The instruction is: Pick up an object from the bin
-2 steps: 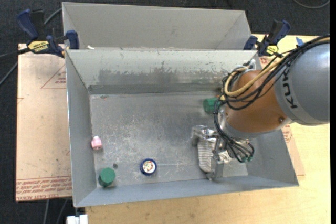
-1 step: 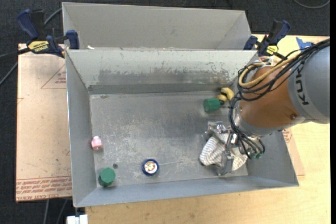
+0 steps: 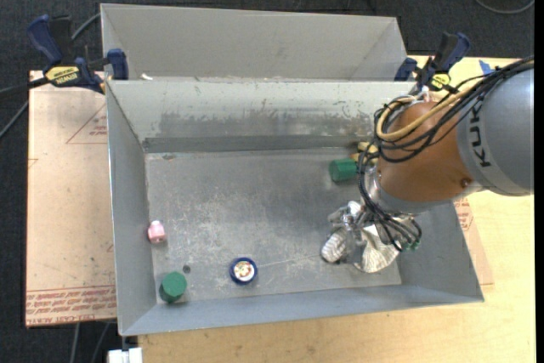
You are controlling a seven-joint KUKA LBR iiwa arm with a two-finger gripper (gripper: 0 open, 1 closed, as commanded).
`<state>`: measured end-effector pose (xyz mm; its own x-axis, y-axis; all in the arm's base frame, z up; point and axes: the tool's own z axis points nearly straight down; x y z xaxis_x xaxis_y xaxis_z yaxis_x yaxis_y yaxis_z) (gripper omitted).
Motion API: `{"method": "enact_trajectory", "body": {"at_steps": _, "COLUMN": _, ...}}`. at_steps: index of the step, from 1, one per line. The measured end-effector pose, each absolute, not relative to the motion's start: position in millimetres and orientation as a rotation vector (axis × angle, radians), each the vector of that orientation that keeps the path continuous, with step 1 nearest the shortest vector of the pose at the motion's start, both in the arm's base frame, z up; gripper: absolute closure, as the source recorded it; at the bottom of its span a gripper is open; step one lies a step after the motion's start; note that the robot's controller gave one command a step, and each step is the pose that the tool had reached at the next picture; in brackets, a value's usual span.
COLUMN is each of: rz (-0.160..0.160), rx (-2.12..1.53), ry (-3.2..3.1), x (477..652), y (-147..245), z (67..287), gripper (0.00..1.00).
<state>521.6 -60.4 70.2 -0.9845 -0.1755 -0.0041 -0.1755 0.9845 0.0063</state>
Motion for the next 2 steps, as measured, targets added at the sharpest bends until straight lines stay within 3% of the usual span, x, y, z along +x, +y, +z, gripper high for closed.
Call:
{"method": "enact_trajectory", "body": {"at_steps": 1, "rz": 0.011, "rx": -0.276, "ry": 3.126, "x": 521.6, "y": -60, "z": 70, "gripper": 1.00}}
{"method": "enact_trajectory", "body": {"at_steps": 2, "rz": 0.012, "rx": -0.271, "ry": 3.123, "x": 518.9, "y": -39, "z": 226, "gripper": 1.00}}
